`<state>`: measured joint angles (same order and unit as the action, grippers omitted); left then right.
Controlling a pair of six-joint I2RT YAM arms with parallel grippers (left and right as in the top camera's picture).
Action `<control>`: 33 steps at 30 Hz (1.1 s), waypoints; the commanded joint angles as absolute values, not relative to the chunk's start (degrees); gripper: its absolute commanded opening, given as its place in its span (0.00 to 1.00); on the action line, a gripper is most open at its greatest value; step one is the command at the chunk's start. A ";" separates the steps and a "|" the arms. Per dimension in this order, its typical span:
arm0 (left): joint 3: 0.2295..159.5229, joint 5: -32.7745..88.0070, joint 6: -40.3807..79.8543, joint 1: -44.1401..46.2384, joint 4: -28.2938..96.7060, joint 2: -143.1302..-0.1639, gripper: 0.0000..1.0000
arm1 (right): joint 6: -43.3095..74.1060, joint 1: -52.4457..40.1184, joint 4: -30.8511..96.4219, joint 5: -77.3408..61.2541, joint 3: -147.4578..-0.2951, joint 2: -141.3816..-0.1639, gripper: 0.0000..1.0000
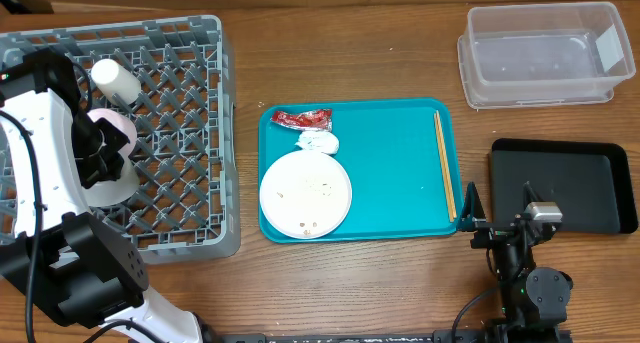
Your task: Sort waste into correct bins and load items into the dishwasher
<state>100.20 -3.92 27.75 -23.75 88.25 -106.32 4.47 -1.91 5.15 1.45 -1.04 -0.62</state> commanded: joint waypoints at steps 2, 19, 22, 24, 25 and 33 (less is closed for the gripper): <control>99.59 -0.03 24.18 -24.08 88.40 -105.71 0.04 | 4.71 -1.76 4.75 1.37 -0.45 -0.16 0.99; 101.49 -26.74 51.57 -27.77 88.51 -105.71 0.04 | 4.71 -1.74 4.75 1.37 -0.45 -0.16 1.00; 101.47 -26.79 52.75 -27.97 88.27 -105.71 0.04 | 4.71 -1.76 4.75 1.37 -0.45 -0.16 1.00; 101.43 -26.76 54.39 -28.12 87.83 -105.71 0.04 | 4.71 -1.76 4.75 1.37 -0.45 -0.16 1.00; 101.34 -26.76 55.35 -28.16 87.48 -105.71 0.04 | 4.71 -1.76 4.75 1.37 -0.45 -0.16 0.99; 96.33 -27.66 57.06 -28.16 80.20 -105.73 0.04 | 4.71 -1.74 4.75 1.37 -0.45 -0.16 1.00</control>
<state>98.91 -25.52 54.76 -27.86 81.67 -106.30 4.45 -1.91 5.15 1.48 -1.04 -0.62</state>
